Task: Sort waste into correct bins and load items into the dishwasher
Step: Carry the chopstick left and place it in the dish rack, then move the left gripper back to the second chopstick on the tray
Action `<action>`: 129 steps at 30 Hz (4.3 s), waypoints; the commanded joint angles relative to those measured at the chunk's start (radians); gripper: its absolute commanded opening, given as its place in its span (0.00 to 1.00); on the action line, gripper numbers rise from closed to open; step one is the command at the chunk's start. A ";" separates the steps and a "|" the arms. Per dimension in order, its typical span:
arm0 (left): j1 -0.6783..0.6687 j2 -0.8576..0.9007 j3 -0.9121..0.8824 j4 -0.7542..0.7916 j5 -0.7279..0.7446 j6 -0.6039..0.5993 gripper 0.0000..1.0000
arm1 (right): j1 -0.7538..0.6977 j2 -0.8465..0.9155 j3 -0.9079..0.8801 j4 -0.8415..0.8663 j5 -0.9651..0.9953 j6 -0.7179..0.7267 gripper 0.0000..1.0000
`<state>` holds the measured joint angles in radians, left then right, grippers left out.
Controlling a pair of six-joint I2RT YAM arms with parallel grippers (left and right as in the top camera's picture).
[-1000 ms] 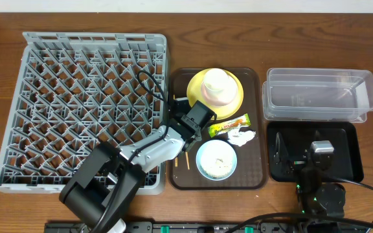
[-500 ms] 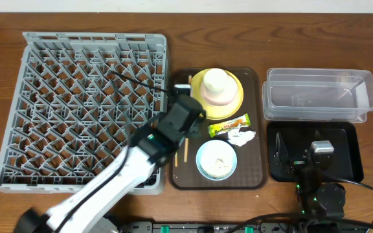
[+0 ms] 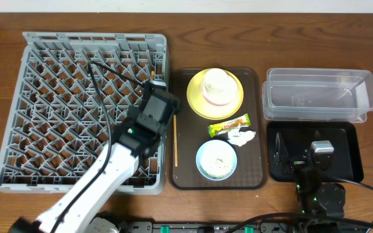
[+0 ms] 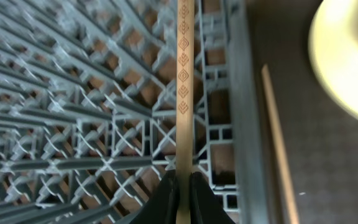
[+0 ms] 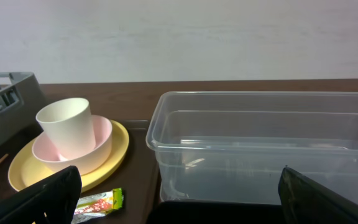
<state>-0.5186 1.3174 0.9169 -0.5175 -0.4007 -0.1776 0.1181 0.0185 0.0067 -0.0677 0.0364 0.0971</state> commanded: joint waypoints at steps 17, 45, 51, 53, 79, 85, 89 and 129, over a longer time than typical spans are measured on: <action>0.064 0.006 0.017 0.010 0.136 -0.063 0.08 | 0.006 -0.002 -0.001 -0.004 0.000 -0.009 0.99; 0.043 -0.145 0.021 -0.019 0.468 -0.357 0.19 | 0.006 -0.002 -0.001 -0.004 0.000 -0.009 0.99; -0.106 -0.051 0.020 -0.034 0.425 -0.359 0.21 | 0.006 -0.002 -0.001 -0.004 0.000 -0.009 0.99; -0.140 -0.013 0.020 -0.023 0.369 -0.359 0.24 | 0.006 -0.002 -0.001 -0.004 0.000 -0.009 0.99; -0.232 0.426 0.020 0.101 0.050 -0.359 0.31 | 0.006 -0.002 -0.001 -0.004 0.000 -0.009 0.99; -0.232 0.488 0.019 0.117 0.058 -0.360 0.31 | 0.006 -0.002 -0.001 -0.004 -0.001 -0.009 0.99; -0.232 0.507 0.018 0.135 0.128 -0.360 0.31 | 0.006 -0.002 -0.001 -0.004 -0.001 -0.009 0.99; -0.230 0.468 -0.010 0.165 -0.008 -0.386 0.30 | 0.006 -0.002 -0.001 -0.004 -0.001 -0.009 0.99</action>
<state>-0.7490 1.7573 0.9173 -0.3573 -0.3832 -0.5400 0.1184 0.0185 0.0067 -0.0677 0.0364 0.0971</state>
